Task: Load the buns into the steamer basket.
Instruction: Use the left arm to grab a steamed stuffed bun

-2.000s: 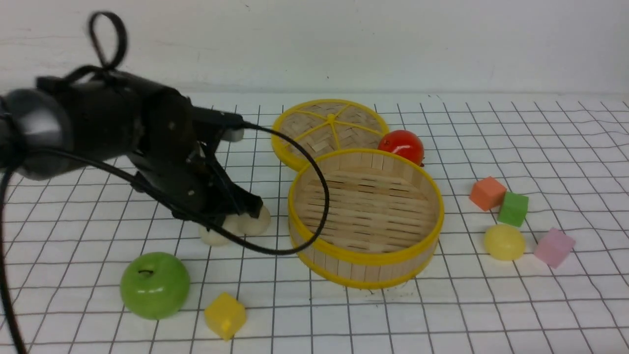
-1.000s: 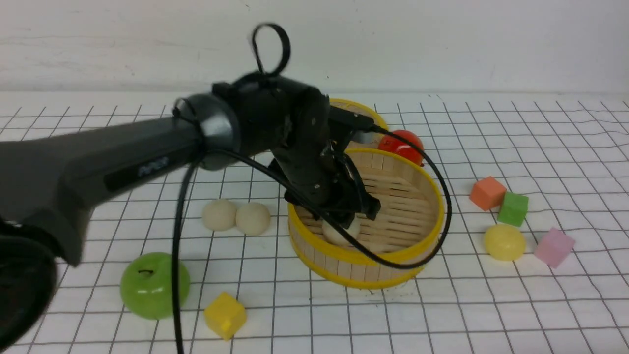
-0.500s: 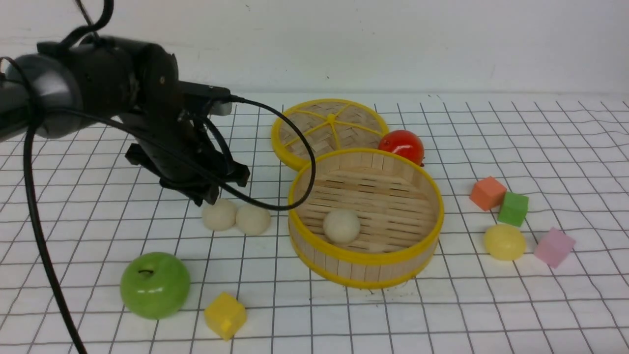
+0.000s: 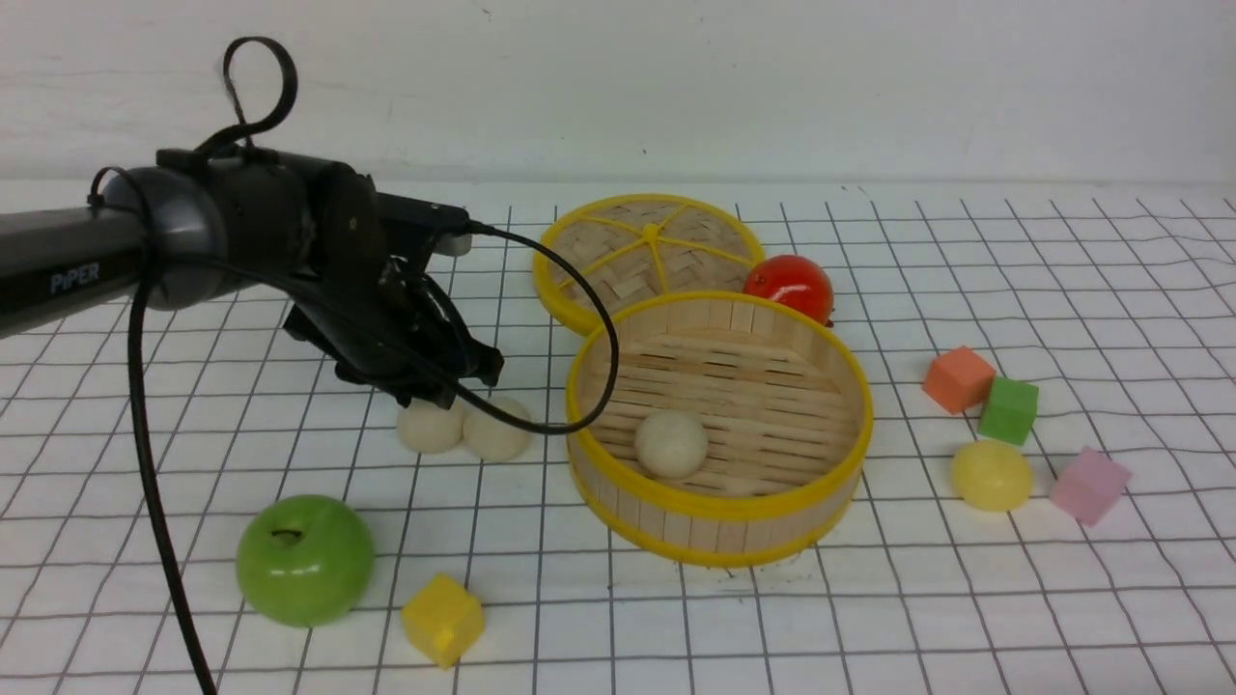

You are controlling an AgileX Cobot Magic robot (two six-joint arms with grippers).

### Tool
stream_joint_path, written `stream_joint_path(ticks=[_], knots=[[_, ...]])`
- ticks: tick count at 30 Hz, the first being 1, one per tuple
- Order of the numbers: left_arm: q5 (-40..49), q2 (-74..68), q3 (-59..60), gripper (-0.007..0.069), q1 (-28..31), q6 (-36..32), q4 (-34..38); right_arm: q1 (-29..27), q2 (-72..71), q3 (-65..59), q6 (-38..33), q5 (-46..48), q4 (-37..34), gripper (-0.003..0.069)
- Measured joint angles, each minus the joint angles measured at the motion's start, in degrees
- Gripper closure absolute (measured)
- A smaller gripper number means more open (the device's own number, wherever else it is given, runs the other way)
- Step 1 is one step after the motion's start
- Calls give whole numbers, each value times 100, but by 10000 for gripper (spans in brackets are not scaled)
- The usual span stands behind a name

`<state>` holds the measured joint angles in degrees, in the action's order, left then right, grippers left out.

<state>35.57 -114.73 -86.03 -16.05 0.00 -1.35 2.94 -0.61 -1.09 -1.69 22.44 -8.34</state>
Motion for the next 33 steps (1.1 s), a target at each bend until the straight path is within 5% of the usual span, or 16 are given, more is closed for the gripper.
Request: stream_joint_path(ticks=[14,17,22,33], knots=[[-136,-186,0,374,0,0,-75,0,0,0,0,0,5,419],[-94,-186,0,406,0,0,-60,0,0,0,0,0,11,419],[91,-186,0,599,0,0,2,0,0,0,0,0,11,419],[444,328,-133,638,-91,0,46,0,0,0,0,0,11,419]])
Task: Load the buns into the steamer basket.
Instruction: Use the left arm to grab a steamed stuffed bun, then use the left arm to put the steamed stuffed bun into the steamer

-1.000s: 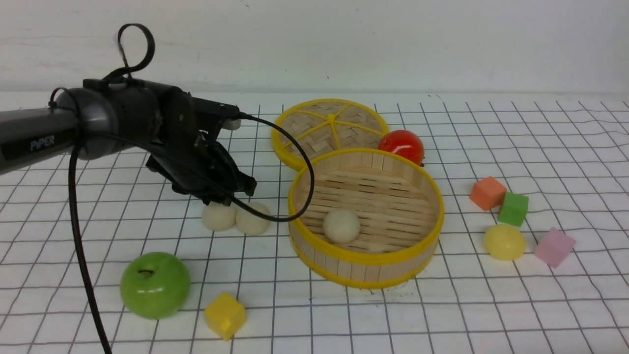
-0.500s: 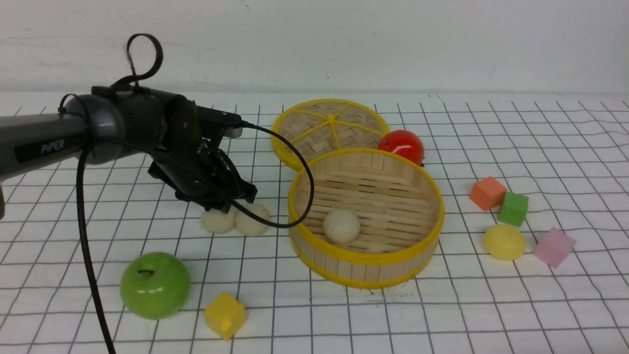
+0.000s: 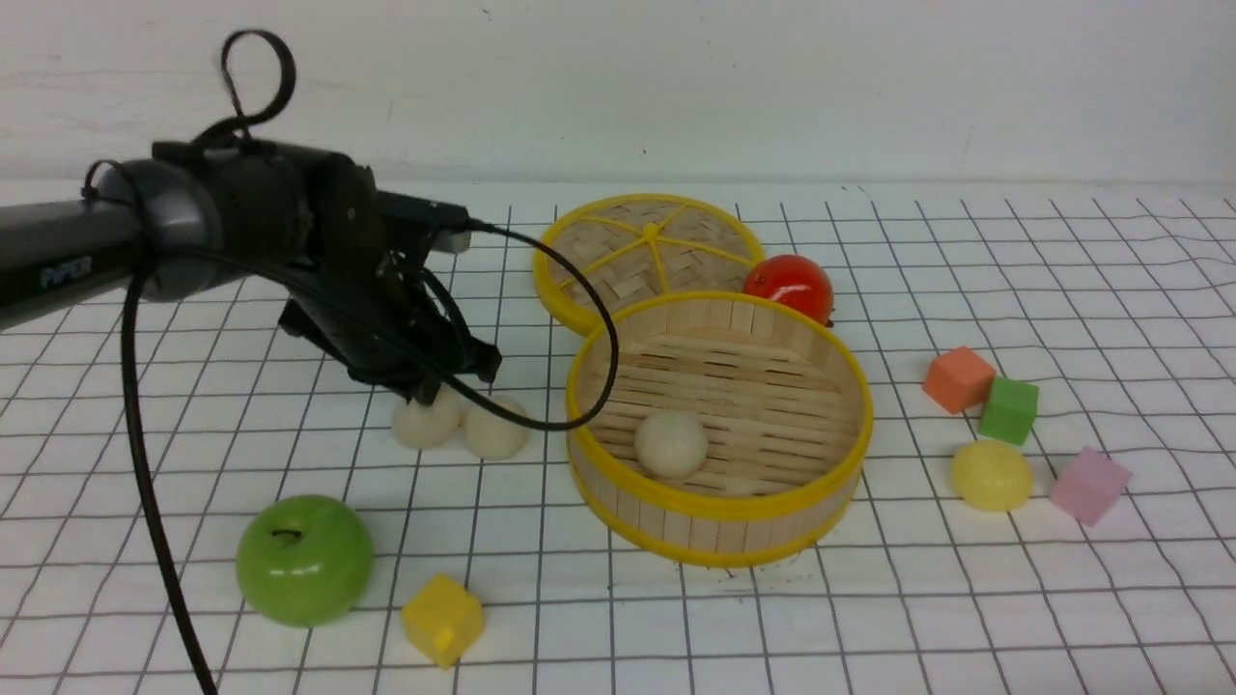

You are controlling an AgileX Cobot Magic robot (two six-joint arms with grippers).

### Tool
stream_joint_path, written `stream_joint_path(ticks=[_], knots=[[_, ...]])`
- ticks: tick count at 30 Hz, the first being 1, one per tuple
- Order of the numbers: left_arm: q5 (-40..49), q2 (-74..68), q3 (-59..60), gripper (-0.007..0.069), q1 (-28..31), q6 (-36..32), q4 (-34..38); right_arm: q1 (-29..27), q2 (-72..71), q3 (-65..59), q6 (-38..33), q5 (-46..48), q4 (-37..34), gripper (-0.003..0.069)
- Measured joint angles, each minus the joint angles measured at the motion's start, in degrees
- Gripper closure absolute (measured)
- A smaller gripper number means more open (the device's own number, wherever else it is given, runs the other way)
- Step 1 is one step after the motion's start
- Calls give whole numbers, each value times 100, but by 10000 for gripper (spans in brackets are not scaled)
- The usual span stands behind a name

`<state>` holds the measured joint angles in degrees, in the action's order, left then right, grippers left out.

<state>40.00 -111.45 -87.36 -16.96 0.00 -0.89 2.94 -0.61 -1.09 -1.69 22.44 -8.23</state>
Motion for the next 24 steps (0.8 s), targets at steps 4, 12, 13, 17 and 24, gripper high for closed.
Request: stream_joint_path(ticks=[4,12,13,17,24], knots=[[0,412,-368,638,-310,-144,89,0,0,0,0,0,0,419],[-163,-387,-1454,638,-1088,-701,617,0,0,0,0,0,0,419],[-242,-638,-1566,636,-1106,-706,617,0,0,0,0,0,0,419],[-368,-1347,-1926,596,-1098,-720,587,0,0,0,0,0,0,419],[-157,-1695,-2346,323,-1091,-711,587,0,0,0,0,0,0,419]])
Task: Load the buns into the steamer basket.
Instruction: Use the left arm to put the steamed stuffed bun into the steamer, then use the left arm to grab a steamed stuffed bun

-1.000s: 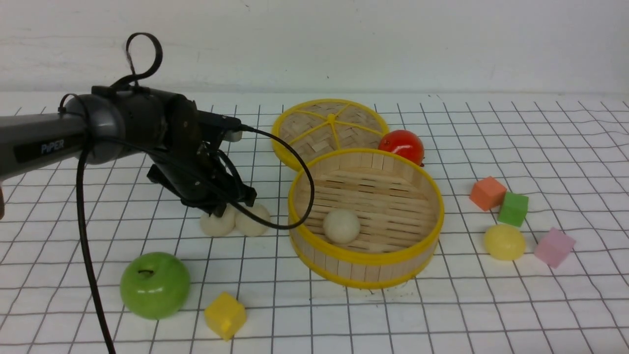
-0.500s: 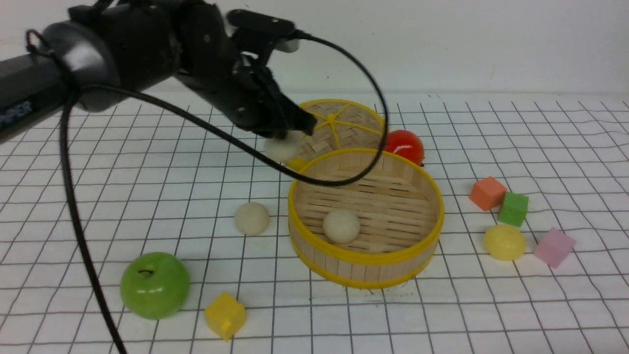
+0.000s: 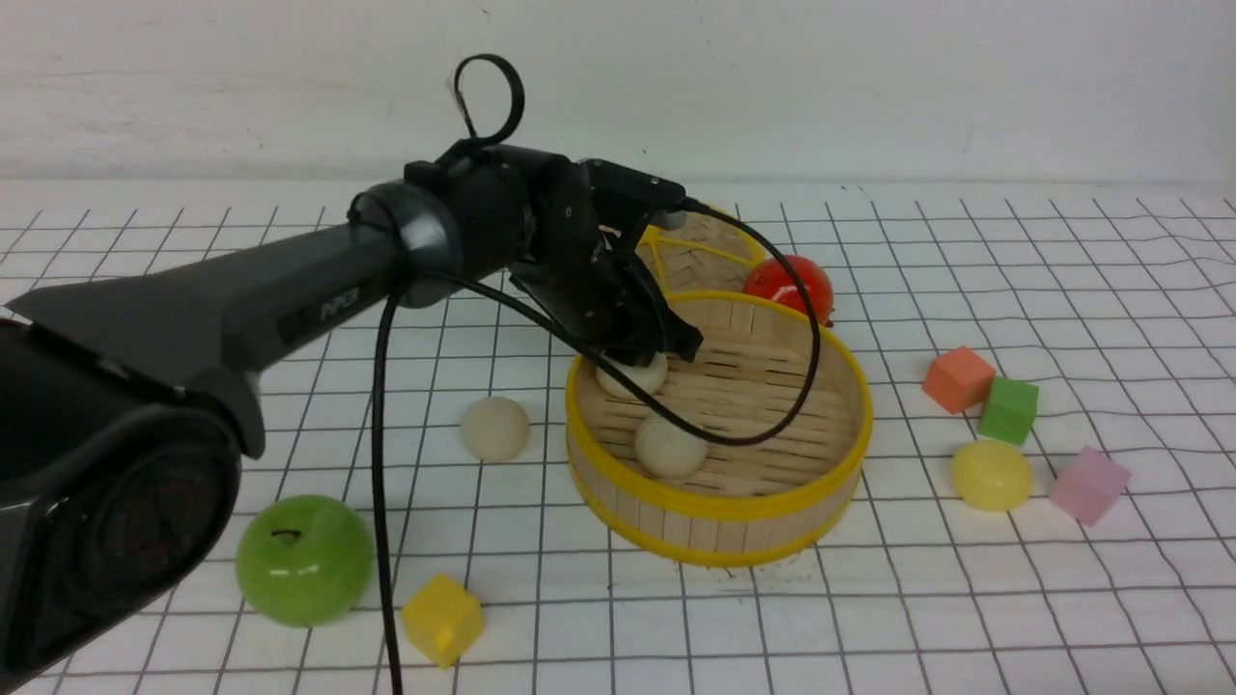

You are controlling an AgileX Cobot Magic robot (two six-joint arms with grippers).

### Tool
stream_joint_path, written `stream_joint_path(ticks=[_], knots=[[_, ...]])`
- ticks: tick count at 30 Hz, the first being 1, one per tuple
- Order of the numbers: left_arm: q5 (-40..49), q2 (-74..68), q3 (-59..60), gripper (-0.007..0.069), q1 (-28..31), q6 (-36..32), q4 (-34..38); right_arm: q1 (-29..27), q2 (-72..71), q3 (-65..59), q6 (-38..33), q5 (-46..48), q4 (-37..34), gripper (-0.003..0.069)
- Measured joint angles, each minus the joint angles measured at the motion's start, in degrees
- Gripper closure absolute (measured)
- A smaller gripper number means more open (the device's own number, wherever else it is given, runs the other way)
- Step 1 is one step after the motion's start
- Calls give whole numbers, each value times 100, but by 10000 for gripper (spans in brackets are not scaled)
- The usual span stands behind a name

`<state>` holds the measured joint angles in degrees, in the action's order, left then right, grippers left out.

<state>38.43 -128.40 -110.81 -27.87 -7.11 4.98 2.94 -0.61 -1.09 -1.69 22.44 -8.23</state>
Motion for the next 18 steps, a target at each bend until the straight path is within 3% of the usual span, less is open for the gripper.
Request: stream_joint_path(ticks=[4,7,9,14,18], knots=[[726,286,-244,190,0,310,-1,0,0,0,0,0,0,419],[1346,683,-299,206,0,615,-169,0,0,0,0,0,0,419],[2038,1272,-203,344,38,978,-499,0,0,0,0,0,-10,419],[2381,1814,739,626,403,1143,-555,0,0,0,0,0,-10,419],[2103,1577,1344,637,730,1029,-295,0,0,0,0,0,-10,419]])
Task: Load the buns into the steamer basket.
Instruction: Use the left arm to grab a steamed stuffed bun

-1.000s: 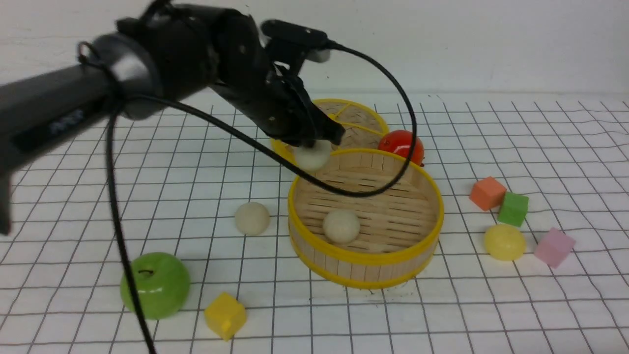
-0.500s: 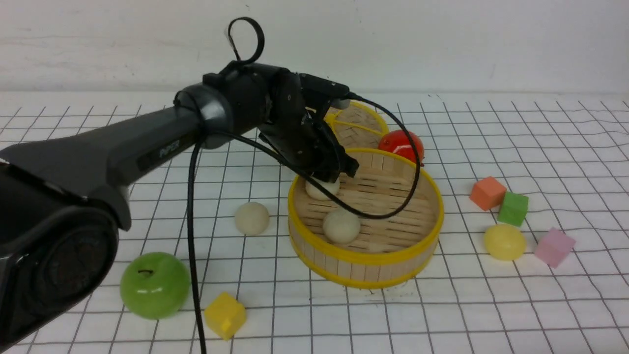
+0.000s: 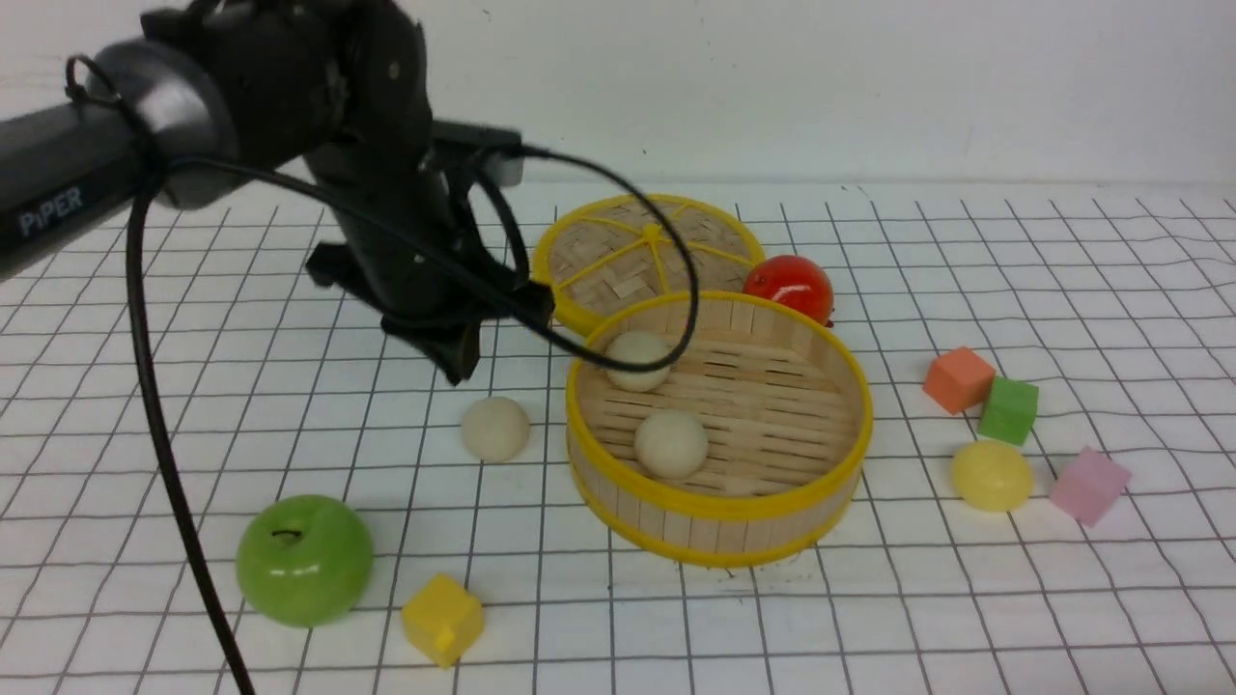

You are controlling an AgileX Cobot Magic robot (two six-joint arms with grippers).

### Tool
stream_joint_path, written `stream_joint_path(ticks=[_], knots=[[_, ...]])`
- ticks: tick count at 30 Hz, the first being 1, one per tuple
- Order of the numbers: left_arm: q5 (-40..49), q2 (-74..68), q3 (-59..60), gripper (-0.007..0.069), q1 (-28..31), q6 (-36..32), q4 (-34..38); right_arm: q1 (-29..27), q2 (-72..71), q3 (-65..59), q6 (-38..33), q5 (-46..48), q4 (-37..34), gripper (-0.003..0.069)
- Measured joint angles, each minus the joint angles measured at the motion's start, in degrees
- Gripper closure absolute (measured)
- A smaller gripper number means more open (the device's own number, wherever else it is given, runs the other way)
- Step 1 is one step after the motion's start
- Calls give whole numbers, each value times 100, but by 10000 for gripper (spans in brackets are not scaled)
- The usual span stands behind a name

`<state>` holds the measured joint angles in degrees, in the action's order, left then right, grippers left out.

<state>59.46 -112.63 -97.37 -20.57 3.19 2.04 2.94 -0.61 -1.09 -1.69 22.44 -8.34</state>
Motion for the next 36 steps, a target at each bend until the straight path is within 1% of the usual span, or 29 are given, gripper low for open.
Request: stream_joint_path(ticks=[1,3,4,5,6,8,9,10,11,13,16,21,24,25,26,28,32,36], knots=[[-74,-63,26,634,19,-60,15,0,0,0,0,0,0,419],[-332,-181,52,599,34,-283,70,0,0,0,0,0,0,419],[-332,-191,52,593,34,-283,71,0,0,0,0,0,0,419],[-528,-264,58,540,34,-421,140,0,0,0,0,0,0,419],[-613,-291,58,517,34,-465,184,0,0,0,0,0,0,419],[-801,-396,58,417,34,-511,279,0,0,0,0,0,0,419],[-833,-405,58,409,34,-520,278,0,0,0,0,0,0,419],[-948,-475,58,354,34,-528,292,0,0,0,0,0,0,419],[-1023,-521,58,321,34,-528,292,0,0,0,0,0,0,419],[-1200,-617,58,274,34,-533,287,0,0,0,0,0,0,419],[-1398,-746,58,253,34,-533,245,0,0,0,0,0,0,419],[-1459,-920,58,271,34,-533,159,0,0,0,0,0,0,419],[-1465,-989,58,330,34,-533,135,0,0,0,0,0,0,419],[-1465,-989,58,370,34,-533,135,0,0,0,0,0,0,419],[-1465,-989,58,391,34,-533,135,0,0,0,0,0,0,419],[-1435,-982,58,478,34,-515,128,0,0,0,0,0,0,419],[-1246,-851,58,622,14,-484,116,0,0,0,0,0,0,419],[-1040,-451,89,630,-127,-484,98,0,0,0,0,0,0,419]])
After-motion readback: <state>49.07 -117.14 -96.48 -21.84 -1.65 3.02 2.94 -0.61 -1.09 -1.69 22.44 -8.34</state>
